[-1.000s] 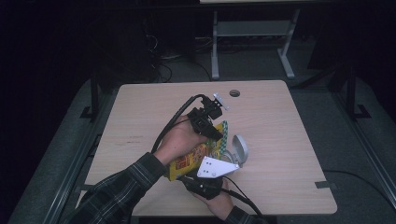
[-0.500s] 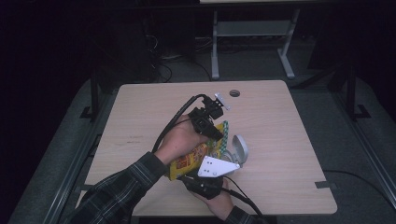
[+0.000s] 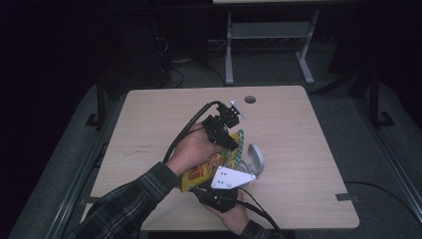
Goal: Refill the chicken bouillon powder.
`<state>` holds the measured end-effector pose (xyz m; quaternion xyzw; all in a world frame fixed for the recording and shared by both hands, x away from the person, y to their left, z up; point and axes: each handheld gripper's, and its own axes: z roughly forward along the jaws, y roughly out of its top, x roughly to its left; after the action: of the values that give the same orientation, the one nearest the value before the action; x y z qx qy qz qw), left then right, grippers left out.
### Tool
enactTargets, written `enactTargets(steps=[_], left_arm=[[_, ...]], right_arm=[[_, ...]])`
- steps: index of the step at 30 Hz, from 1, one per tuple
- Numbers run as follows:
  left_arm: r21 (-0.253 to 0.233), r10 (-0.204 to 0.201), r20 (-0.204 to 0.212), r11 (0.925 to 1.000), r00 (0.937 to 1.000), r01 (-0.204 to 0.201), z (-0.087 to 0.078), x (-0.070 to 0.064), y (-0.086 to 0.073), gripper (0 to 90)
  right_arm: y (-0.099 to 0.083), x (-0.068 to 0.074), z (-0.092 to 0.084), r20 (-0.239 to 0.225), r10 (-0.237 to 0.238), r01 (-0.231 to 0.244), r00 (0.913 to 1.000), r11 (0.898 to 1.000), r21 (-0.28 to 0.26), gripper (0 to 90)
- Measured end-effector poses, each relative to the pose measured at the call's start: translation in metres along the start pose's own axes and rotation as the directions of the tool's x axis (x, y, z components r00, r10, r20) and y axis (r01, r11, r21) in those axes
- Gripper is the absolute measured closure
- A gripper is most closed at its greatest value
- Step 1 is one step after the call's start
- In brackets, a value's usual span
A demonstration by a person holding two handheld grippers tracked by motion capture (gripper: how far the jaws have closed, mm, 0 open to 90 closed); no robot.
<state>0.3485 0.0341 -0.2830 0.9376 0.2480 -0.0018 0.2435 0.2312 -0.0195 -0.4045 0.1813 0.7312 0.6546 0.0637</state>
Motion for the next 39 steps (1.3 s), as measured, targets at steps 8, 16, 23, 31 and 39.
enactTargets(steps=[8,16,23,31,39], left_arm=[[-0.006,0.001,0.001,1.0000,1.0000,-0.001,-0.0002,0.0007,-0.0008,89.8],[-0.014,-0.007,0.003,0.9999,1.0000,0.007,-0.0007,0.0007,-0.0020,89.8],[-0.011,-0.004,0.004,0.9999,1.0000,0.004,-0.0003,0.0008,-0.0016,89.8],[-0.007,-0.001,0.004,1.0000,1.0000,0.001,0.0001,0.0003,-0.0009,89.8],[-0.005,0.001,0.005,1.0000,1.0000,0.000,-0.0001,-0.0001,-0.0005,89.8]], right_arm=[[-0.0001,0.0001,0.0000,0.000,-0.002,0.002,1.0000,1.000,0.002,90.0],[-0.0002,0.0005,0.0003,-0.005,-0.006,0.006,1.0000,1.000,0.003,90.0],[-0.0001,0.0009,0.0002,-0.004,-0.005,0.005,1.0000,1.000,0.002,90.0],[0.0003,0.0011,-0.0001,-0.005,-0.003,0.003,1.0000,1.000,-0.002,90.0],[0.0007,0.0015,-0.0002,-0.006,-0.003,0.003,1.0000,1.000,-0.003,90.0]])
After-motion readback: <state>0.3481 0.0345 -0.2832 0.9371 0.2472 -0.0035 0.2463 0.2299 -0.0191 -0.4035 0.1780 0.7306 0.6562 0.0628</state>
